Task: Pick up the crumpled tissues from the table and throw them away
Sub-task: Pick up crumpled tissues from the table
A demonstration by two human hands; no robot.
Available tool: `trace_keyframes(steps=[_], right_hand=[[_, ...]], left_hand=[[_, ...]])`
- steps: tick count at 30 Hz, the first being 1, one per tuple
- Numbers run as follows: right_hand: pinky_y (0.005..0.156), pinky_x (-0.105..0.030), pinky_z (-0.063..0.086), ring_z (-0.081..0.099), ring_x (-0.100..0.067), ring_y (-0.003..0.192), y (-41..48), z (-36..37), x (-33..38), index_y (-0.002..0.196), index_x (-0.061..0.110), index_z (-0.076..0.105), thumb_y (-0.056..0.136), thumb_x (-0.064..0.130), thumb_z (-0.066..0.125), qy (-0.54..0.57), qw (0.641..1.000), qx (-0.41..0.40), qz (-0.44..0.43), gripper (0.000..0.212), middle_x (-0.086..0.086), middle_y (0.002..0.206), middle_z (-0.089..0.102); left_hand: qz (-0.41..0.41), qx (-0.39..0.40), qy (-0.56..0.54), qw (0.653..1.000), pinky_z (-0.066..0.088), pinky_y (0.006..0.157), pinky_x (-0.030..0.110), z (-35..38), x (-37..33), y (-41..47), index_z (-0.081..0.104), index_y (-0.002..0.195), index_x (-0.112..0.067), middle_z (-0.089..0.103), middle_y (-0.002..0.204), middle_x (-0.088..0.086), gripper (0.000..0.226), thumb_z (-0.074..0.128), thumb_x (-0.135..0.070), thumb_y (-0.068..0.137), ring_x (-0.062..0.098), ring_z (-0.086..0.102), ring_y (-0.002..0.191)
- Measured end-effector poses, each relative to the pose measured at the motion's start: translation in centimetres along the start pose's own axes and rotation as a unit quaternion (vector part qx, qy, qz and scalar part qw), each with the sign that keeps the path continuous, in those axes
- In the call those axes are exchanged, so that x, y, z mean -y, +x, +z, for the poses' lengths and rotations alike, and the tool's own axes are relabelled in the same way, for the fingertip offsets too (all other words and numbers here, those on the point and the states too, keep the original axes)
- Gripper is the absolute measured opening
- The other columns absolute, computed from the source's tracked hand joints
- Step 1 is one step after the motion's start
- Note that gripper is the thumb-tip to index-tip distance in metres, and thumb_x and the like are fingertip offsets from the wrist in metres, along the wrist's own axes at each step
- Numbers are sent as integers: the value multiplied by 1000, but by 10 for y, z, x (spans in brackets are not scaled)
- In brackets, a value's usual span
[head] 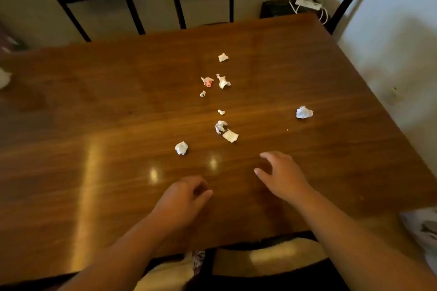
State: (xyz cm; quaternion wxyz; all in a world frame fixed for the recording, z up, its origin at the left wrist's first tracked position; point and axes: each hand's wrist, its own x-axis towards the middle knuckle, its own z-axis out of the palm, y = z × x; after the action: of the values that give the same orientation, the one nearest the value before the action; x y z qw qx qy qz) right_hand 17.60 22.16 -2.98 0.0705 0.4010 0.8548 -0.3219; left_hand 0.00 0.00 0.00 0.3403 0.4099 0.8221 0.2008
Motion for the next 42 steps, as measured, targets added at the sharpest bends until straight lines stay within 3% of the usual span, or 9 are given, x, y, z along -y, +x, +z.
trace_keyframes(steps=[3, 9, 12, 17, 22, 25, 31, 37, 42], right_hand=[[112, -43, 32, 24, -22, 147, 47, 14, 4, 146, 34, 34, 90, 56, 50, -90, 995, -26, 13, 62, 3, 158, 29], [118, -47, 17, 13, -24, 150, 110, 42, -5, 149, 34, 26, 89, 67, 34, -166, 982, -88, 21, 69, -2, 162, 20], [117, -47, 15, 19, -25, 149, 127, 47, -6, 146, 34, 32, 89, 67, 32, -169, 977, -130, 12, 67, -2, 160, 27], [117, -48, 23, 27, -24, 146, 135, 52, -7, 142, 33, 40, 89, 67, 30, -166, 970, -175, 16, 64, -2, 156, 35], [117, -48, 25, 26, -22, 146, 137, 54, -7, 141, 33, 43, 88, 67, 31, -159, 970, -183, 16, 64, -1, 156, 36], [116, -48, 26, 27, -22, 145, 138, 55, -8, 140, 33, 44, 87, 67, 34, -169, 968, -181, 24, 64, 0, 155, 37], [114, -49, 27, 31, -23, 143, 140, 55, -8, 138, 32, 47, 86, 66, 38, -178, 967, -179, 25, 64, -2, 153, 41], [112, -50, 31, 36, -25, 141, 140, 54, -8, 136, 31, 51, 84, 66, 37, -172, 967, -189, 22, 65, -3, 150, 45], [112, -50, 31, 34, -24, 141, 141, 55, -9, 137, 32, 49, 84, 66, 38, -172, 967, -186, 20, 64, -2, 151, 43]], left_hand=[[0, -19, 30, 999, 56, 73, 29, -18, 6, 47, 57, 91, -39, 64, 89, -13, 12, 56, -50, 87, 1, 62, 79], [-3, -47, 62, 997, 48, 64, 21, -50, 12, 138, 60, 105, -32, 62, 96, -10, 20, 56, -44, 90, 3, 58, 79], [-2, -58, 76, 995, 41, 58, 17, -57, 10, 178, 58, 106, -32, 59, 97, -12, 19, 55, -43, 91, 3, 56, 78], [57, -85, 116, 988, 52, 73, 25, -68, -3, 237, 56, 117, -30, 58, 114, -5, 23, 52, -35, 95, 12, 59, 92], [150, 13, 220, 964, 54, 84, 34, -68, -15, 287, 49, 132, -31, 53, 129, -3, 37, 53, -32, 95, 19, 59, 108], [165, 45, 239, 956, 53, 82, 32, -62, -15, 302, 53, 127, -29, 53, 126, -2, 36, 56, -36, 93, 17, 57, 105], [152, 13, 182, 971, 53, 81, 30, -57, -1, 310, 61, 105, -27, 56, 110, -6, 17, 60, -35, 91, 14, 57, 100], [100, -159, 197, 962, 35, 108, 47, -74, 28, 313, 67, 93, -32, 42, 141, -4, 12, 69, -38, 82, 22, 30, 136], [68, -143, 134, 978, 36, 107, 39, -85, 42, 328, 69, 91, -28, 47, 142, -4, 9, 71, -33, 83, 20, 36, 135]])
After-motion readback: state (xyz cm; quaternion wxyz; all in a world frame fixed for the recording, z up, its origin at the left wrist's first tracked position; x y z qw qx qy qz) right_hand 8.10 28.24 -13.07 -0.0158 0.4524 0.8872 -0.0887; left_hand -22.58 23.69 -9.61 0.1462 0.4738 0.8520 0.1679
